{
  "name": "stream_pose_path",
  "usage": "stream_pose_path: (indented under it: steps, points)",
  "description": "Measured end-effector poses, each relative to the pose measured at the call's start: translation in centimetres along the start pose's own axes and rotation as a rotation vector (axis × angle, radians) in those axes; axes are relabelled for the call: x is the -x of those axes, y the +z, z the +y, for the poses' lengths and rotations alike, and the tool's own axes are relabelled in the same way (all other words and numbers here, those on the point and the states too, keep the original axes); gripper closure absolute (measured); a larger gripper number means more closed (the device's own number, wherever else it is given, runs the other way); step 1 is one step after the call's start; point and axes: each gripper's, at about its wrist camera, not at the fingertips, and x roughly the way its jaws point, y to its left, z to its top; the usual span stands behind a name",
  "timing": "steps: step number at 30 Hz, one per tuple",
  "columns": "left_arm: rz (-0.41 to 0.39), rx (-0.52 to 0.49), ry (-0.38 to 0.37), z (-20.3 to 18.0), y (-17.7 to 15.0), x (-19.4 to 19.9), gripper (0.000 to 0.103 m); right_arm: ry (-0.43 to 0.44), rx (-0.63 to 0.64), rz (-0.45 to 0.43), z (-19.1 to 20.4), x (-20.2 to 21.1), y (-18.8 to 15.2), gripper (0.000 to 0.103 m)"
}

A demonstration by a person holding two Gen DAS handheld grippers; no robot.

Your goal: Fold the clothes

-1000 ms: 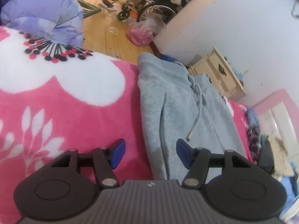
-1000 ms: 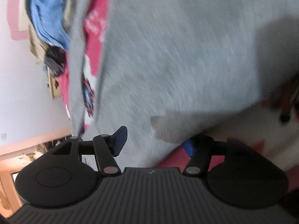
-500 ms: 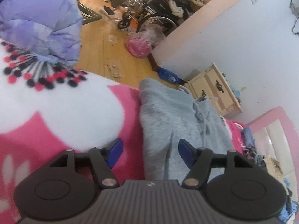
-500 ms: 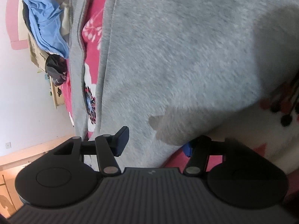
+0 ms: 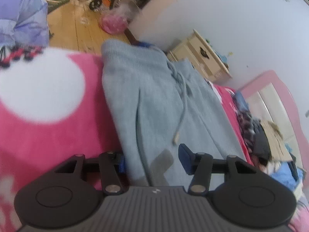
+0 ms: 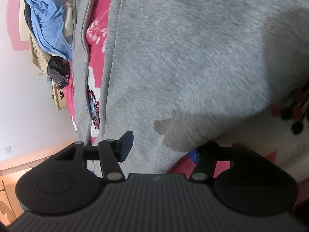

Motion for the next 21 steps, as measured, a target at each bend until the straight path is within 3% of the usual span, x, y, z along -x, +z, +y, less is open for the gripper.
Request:
stream_pose_path:
  steps: [1, 2, 3, 6, 11, 13, 21]
  points:
    - [0.008, -0.007, -0.001, 0.0, -0.4, 0.3, 0.057, -0.001, 0.004, 0.001, 0.0, 0.0, 0.0, 0.046]
    - [0.001, -0.031, 0.029, -0.1, -0.7, 0.3, 0.071, -0.004, 0.011, 0.001, 0.1, -0.1, 0.0, 0.046]
    - [-0.005, -0.056, 0.059, -0.3, -1.0, 0.4, 0.076, -0.006, 0.019, 0.001, 0.3, -0.3, 0.0, 0.046]
    - [-0.023, -0.085, 0.121, -0.9, -1.5, 0.3, 0.079, -0.014, 0.042, -0.002, 0.7, -0.6, -0.1, 0.050]
    - [-0.046, -0.153, 0.204, -3.2, -1.4, 0.5, 0.086, -0.058, 0.081, -0.013, 0.9, -0.6, -0.1, 0.085]
    - [-0.055, -0.166, 0.221, -3.9, -1.3, 0.7, 0.091, -0.055, 0.084, -0.017, 0.8, -0.3, -0.1, 0.091]
    - [-0.088, -0.202, 0.212, -6.7, 0.7, 1.4, 0.093, -0.007, 0.224, -0.066, 3.0, 2.0, -0.7, 0.096]
